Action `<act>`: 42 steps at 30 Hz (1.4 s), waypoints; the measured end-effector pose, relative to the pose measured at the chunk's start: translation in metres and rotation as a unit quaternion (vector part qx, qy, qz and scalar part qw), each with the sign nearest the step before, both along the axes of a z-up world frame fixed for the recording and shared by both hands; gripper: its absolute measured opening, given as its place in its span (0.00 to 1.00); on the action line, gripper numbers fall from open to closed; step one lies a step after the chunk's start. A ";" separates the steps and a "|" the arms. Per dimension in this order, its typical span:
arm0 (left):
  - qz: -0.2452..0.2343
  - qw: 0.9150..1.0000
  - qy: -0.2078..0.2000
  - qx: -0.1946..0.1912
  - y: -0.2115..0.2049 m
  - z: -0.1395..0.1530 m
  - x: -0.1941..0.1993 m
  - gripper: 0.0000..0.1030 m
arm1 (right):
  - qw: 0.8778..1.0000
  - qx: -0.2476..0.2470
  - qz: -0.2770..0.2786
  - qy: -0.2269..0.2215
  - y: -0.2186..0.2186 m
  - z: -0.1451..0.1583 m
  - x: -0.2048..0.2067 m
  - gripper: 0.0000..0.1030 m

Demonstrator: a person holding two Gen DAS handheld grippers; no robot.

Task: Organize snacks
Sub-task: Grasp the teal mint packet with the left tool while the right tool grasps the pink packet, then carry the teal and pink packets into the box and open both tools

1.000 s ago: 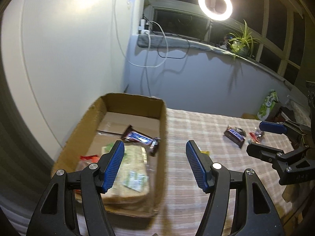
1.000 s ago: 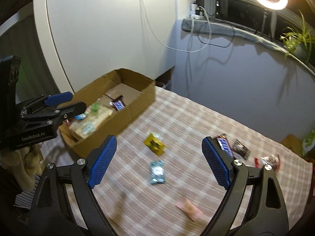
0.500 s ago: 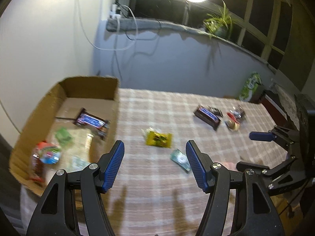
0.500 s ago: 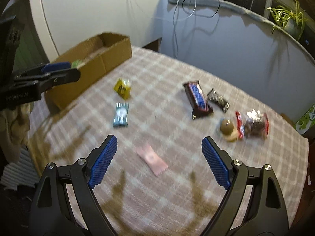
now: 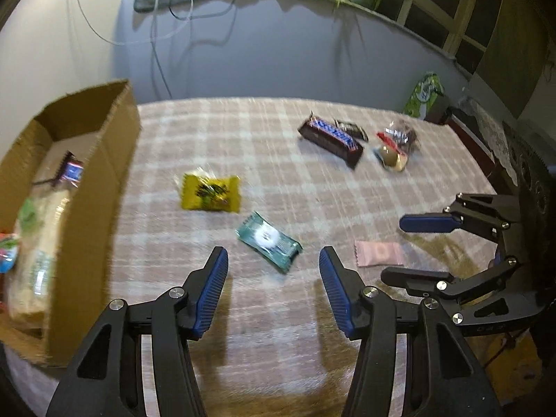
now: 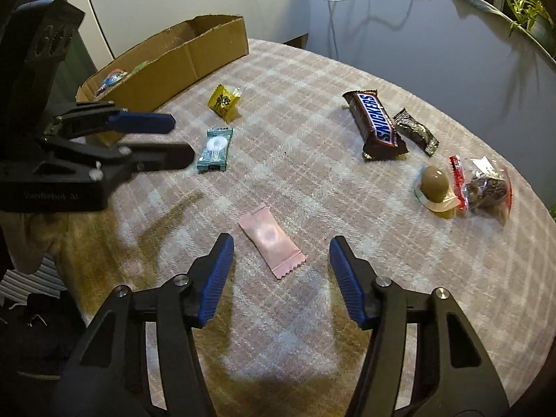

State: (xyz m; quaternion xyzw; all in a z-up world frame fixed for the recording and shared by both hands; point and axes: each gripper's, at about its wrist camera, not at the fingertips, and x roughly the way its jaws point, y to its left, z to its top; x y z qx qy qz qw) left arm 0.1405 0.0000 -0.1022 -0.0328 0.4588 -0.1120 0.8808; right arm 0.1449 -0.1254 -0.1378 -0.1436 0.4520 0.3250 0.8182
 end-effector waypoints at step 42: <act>-0.005 0.999 -0.028 0.043 -0.025 0.001 0.009 0.20 | 1.000 0.011 -0.007 -0.012 -0.002 0.008 0.001 0.20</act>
